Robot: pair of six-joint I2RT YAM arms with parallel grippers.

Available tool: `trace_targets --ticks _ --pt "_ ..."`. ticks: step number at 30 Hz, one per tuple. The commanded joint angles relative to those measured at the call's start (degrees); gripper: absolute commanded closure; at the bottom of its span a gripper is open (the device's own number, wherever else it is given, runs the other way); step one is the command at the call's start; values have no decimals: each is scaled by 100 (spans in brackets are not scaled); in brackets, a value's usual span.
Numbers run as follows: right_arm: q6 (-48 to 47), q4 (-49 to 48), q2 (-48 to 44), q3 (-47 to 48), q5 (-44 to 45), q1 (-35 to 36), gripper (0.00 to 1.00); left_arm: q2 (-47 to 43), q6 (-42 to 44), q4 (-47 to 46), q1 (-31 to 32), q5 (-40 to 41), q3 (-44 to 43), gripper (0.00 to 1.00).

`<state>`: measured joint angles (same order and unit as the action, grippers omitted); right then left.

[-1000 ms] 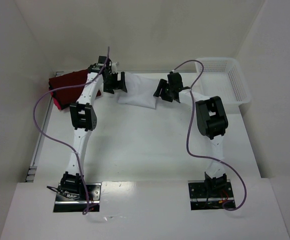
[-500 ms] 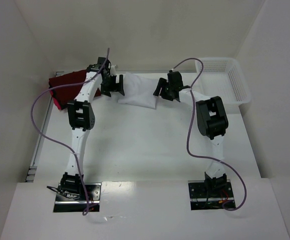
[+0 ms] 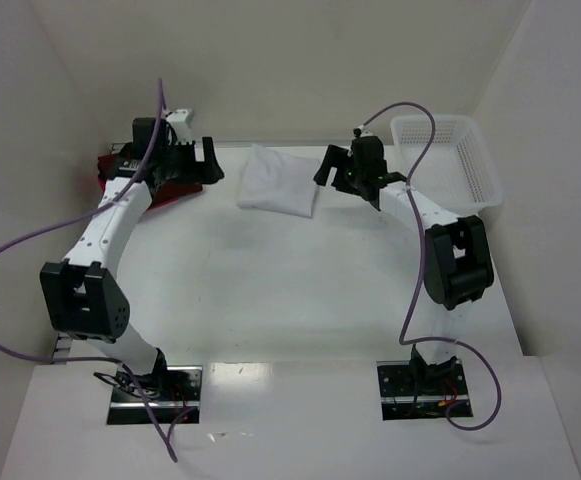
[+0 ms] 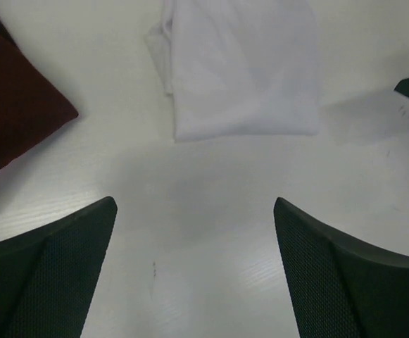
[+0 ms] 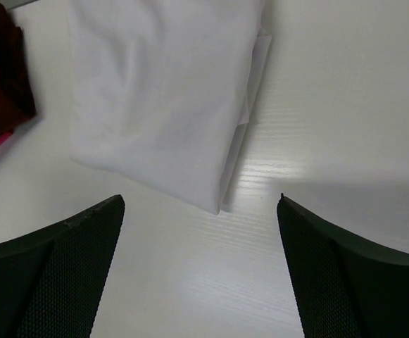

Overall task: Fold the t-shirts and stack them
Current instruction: Fold the long partially folded tshirt into a neat square, then put the neatly folded tshirt into the corner of the board with the left arm

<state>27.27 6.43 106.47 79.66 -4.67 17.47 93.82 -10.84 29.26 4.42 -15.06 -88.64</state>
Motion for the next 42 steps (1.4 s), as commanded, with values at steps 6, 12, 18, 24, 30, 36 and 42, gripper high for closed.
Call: trace_targets --ticks 6,12,18,24,30,36,42 --pt "-99 -466 -738 -643 160 46 1 1449 -639 -3110 -29 -1721 673 0" --pt "-117 -721 -1014 -1069 292 46 1 1851 -410 -3935 -29 -1914 714 0" --pt "-151 -722 -1014 -1110 397 46 1 2018 -664 -5222 -29 -1456 1165 0" --pt "-265 -669 -1014 -1058 450 46 1 2308 -489 -5664 -29 -1134 1142 0" --pt "-386 -555 -1128 -1057 527 46 1 2531 -746 -5976 -29 -1057 1032 0" --pt "-424 -687 -1251 -1242 722 46 1 2984 -1025 -5495 24 -1184 655 0" --pt "-371 -687 -1120 -1190 661 46 1 3313 -747 -4595 122 -886 180 0"
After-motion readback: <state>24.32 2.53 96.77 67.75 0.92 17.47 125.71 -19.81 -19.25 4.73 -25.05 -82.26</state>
